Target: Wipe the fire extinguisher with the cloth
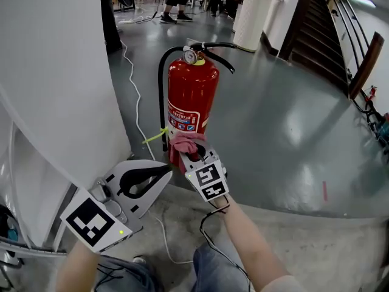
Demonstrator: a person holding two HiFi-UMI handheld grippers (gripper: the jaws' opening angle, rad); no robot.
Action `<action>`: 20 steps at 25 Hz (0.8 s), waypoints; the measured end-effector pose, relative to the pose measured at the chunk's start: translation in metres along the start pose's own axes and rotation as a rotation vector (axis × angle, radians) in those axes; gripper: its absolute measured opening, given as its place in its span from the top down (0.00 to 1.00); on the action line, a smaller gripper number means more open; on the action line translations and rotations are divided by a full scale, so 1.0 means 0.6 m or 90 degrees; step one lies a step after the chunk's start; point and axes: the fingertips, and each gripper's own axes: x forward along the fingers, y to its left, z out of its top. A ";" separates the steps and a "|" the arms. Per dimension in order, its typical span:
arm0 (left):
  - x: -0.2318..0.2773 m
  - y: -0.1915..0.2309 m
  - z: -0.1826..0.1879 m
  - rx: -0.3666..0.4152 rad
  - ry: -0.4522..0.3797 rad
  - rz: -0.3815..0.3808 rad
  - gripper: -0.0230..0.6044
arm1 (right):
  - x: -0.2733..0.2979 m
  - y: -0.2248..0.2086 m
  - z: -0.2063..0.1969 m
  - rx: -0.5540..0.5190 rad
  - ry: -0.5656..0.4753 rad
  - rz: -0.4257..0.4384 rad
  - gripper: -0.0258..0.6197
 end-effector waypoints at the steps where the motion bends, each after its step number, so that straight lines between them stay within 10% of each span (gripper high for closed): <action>1: -0.002 0.001 -0.002 0.001 0.000 0.001 0.95 | 0.004 0.007 -0.018 -0.001 0.019 0.007 0.84; 6: -0.008 0.012 -0.010 -0.003 0.000 0.005 0.95 | 0.004 0.009 -0.018 0.009 0.031 0.004 0.84; 20: 0.028 0.093 0.082 -0.083 0.034 -0.055 0.95 | -0.066 -0.110 0.304 0.062 -0.142 -0.074 0.84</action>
